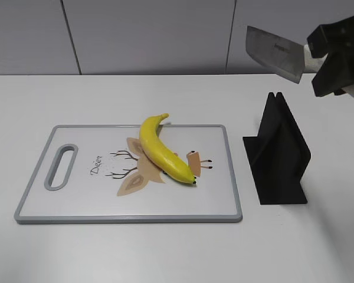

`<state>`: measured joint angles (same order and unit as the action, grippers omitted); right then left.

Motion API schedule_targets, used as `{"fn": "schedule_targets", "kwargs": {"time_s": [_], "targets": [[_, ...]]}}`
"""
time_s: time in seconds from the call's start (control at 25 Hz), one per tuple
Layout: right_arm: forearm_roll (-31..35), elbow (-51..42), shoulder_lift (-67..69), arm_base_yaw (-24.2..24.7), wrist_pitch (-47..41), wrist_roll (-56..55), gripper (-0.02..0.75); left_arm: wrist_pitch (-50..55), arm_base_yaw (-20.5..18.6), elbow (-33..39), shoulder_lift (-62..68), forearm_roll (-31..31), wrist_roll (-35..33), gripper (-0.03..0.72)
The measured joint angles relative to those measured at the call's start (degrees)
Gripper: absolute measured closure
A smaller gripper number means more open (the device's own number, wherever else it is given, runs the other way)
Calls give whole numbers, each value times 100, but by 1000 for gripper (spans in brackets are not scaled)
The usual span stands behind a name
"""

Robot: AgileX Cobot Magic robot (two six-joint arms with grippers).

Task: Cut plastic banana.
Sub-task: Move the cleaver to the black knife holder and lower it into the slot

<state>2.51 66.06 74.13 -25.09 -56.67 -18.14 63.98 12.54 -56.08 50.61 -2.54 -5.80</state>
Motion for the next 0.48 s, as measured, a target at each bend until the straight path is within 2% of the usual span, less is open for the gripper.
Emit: {"fn": "schedule_targets", "kwargs": {"time_s": [0.28, 0.48], "targets": [[-436, -547, -168, -37, 312, -713, 559, -407, 0, 1276, -1429, -29, 17, 113], [-1263, -740, -194, -671, 340, -1695, 559, -478, 0, 2013, -2461, -35, 17, 113]]}}
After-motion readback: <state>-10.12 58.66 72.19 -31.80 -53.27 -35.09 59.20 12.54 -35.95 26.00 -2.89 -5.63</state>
